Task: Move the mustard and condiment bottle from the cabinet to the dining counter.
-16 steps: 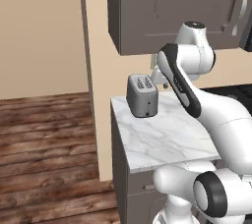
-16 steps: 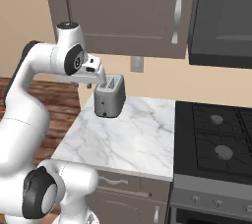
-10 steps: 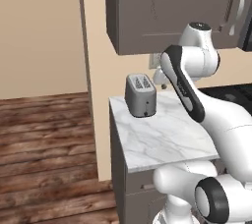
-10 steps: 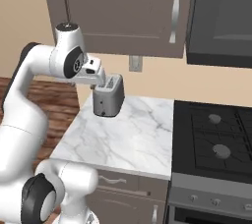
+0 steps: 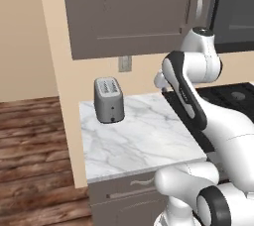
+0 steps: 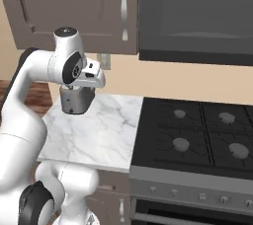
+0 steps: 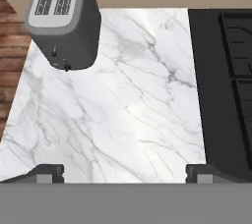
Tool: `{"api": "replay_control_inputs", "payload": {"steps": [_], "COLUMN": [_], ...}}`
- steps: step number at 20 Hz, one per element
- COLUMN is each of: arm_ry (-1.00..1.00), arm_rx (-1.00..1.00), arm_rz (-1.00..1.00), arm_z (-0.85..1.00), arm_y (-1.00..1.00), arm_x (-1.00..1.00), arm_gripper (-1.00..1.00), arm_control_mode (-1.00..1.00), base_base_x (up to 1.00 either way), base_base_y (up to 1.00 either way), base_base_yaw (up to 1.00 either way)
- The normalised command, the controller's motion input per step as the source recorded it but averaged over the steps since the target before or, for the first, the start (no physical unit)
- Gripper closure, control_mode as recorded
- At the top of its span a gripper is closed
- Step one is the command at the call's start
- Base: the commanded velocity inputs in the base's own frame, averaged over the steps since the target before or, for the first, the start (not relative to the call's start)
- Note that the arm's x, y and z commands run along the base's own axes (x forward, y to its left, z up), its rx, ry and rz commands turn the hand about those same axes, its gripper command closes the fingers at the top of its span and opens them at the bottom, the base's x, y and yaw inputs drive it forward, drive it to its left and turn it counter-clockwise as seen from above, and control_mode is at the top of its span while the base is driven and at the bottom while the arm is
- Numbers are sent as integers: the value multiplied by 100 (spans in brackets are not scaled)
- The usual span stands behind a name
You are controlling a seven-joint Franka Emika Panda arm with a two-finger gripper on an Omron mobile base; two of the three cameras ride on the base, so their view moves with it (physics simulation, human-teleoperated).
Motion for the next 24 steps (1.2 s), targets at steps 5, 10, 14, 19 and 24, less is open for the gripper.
{"api": "replay_control_inputs", "payload": {"steps": [5,10,14,19,24], "arm_ry": [0,0,0,0,-2], "arm_rx": [0,0,0,0,1], "arm_rz": [0,0,0,0,0], "arm_z": [0,0,0,0,0], "arm_y": [0,0,0,0,-3], "arm_x": [0,0,0,0,0], "arm_gripper": [-100,-100,-100,-100,-100], "arm_control_mode": [100,100,100,100,-100], "base_base_x": [12,33,45,52,5], "base_base_y": [-59,-7,0,3,0], "base_base_yaw": [-8,-4,-2,0,0]}}
